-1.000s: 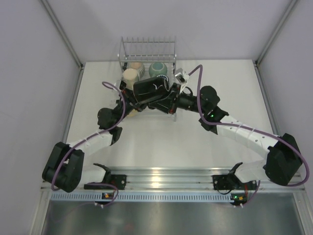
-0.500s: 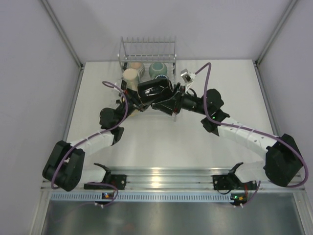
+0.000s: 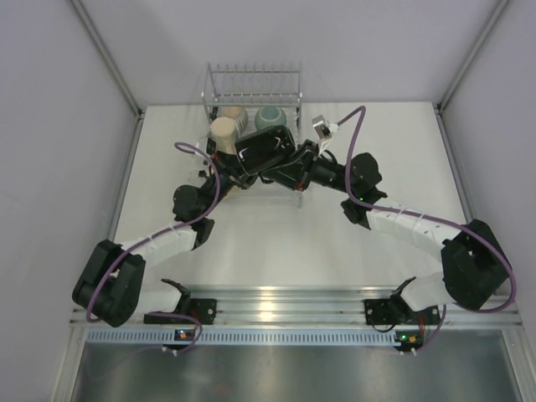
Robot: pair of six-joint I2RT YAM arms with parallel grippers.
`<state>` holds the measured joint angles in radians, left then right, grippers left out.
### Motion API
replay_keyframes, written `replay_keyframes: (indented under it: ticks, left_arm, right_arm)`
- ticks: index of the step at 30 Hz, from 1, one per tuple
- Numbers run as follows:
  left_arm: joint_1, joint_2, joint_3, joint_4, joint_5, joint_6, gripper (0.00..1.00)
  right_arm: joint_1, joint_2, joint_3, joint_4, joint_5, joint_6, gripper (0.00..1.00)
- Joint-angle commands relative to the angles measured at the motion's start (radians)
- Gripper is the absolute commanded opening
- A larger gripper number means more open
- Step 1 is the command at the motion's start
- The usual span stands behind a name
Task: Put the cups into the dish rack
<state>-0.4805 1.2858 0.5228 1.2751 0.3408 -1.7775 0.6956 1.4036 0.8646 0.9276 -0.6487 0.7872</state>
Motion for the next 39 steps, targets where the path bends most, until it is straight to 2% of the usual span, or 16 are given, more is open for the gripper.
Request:
replay_keyframes:
  ticks: [1,4,8,12,19,22,28,31,32,35,36,39]
  left_arm:
    - [-0.021,0.018,0.017,0.113,-0.051,0.087,0.0]
    - [-0.02,0.036,0.008,0.113,-0.043,0.089,0.02]
    - [-0.02,0.05,-0.007,0.113,-0.046,0.107,0.31]
    - [-0.018,0.061,-0.01,0.113,-0.042,0.136,0.44]
    - [-0.013,0.073,-0.026,0.113,-0.046,0.161,0.53]
    - [-0.004,0.073,-0.026,0.113,-0.019,0.173,0.54]
    - [0.04,0.004,-0.064,0.057,-0.008,0.191,0.59]
    - [0.071,-0.089,-0.058,-0.158,-0.011,0.257,0.61]
    - [0.075,-0.12,-0.05,-0.306,-0.026,0.321,0.63]
    - [0.08,-0.252,0.005,-0.573,-0.092,0.471,0.68]
    - [0.08,-0.288,0.032,-0.744,-0.149,0.505,0.71]
    - [0.083,-0.408,0.074,-0.981,-0.264,0.618,0.86]
  right_arm:
    - [0.039,-0.066,0.005,0.019,-0.029,-0.027,0.0]
    - [0.032,-0.107,-0.006,-0.024,-0.017,-0.074,0.0]
    - [-0.004,-0.143,-0.012,-0.03,-0.02,-0.075,0.0]
    - [-0.039,-0.161,-0.012,-0.035,-0.032,-0.072,0.0]
    - [-0.105,-0.167,-0.009,0.005,-0.071,-0.023,0.0]
    - [-0.129,-0.166,-0.004,-0.001,-0.085,-0.017,0.0]
    - [-0.194,-0.17,0.004,-0.029,-0.121,-0.023,0.0]
    - [-0.24,-0.169,0.036,-0.119,-0.132,-0.086,0.0]
    - [-0.245,-0.167,0.069,-0.209,-0.132,-0.12,0.0]
    - [-0.248,-0.146,0.158,-0.381,-0.095,-0.29,0.0]
    - [-0.248,-0.123,0.183,-0.498,-0.085,-0.333,0.0]
    - [-0.246,-0.069,0.264,-0.68,-0.017,-0.494,0.0]
